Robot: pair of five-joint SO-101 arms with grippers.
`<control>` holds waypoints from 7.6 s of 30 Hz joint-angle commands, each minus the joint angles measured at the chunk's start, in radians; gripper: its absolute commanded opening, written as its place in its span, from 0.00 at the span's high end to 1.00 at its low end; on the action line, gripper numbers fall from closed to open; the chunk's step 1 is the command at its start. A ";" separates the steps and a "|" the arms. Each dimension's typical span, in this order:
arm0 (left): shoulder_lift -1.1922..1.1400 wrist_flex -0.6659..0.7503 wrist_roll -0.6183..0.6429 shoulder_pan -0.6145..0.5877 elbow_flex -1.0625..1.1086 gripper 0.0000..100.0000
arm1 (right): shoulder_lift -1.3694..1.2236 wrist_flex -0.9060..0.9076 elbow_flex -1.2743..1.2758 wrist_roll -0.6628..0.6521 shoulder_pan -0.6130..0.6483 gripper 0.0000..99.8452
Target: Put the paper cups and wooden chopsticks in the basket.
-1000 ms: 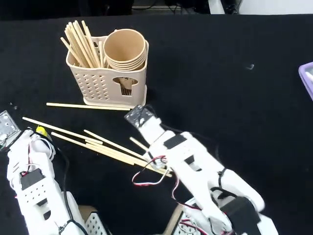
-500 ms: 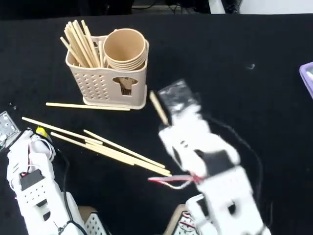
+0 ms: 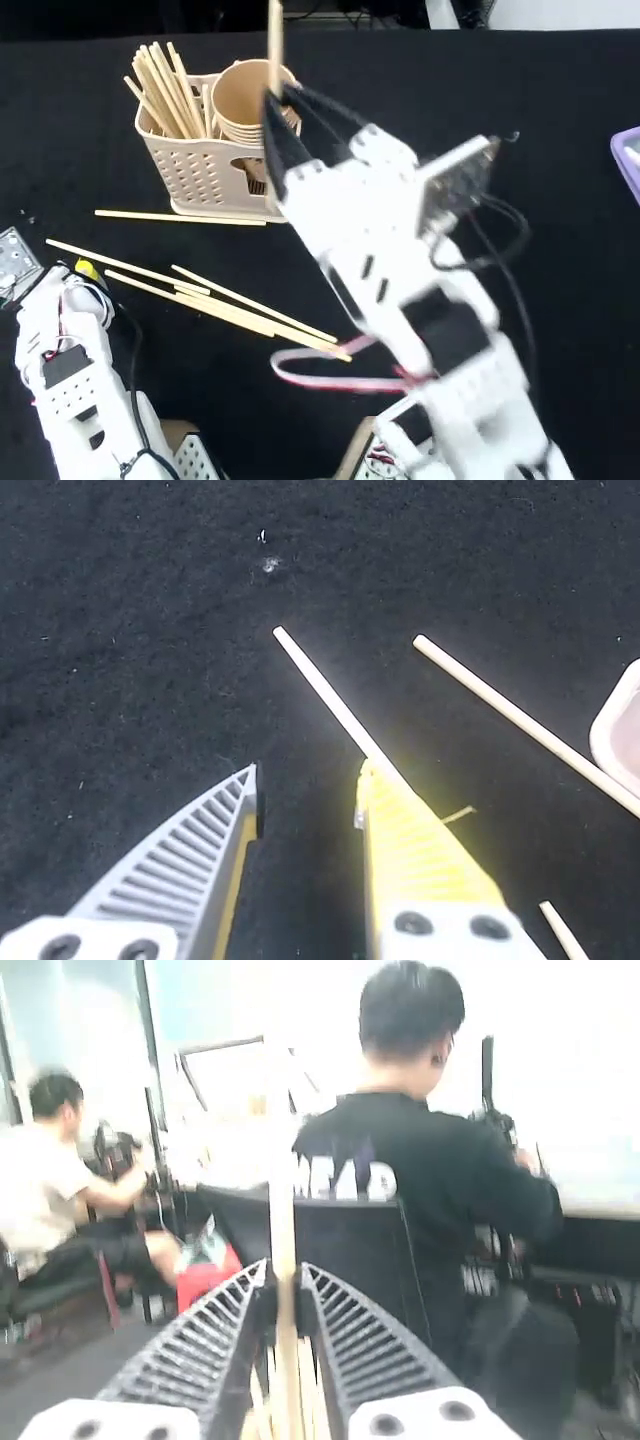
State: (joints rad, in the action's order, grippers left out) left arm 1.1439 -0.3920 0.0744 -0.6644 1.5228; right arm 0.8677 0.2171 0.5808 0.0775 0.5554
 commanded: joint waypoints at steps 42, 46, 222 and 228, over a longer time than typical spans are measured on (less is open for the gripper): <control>0.018 0.020 -0.011 0.015 -0.005 0.84 | -0.782 0.773 -0.987 0.009 0.092 0.71; 0.018 0.012 -0.011 0.015 -0.010 0.84 | -0.671 1.149 -0.983 0.009 0.092 0.71; -1.043 -0.443 0.496 -0.027 -0.993 0.97 | -0.269 0.091 0.659 -0.012 -0.275 0.95; -1.043 -0.551 0.609 -0.058 -1.136 0.97 | -0.268 0.091 0.657 -0.012 -0.273 0.95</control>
State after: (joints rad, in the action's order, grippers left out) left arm 0.0821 -0.8661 0.6038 -0.7058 0.5347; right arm 0.5531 0.3399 1.2436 0.0729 0.3007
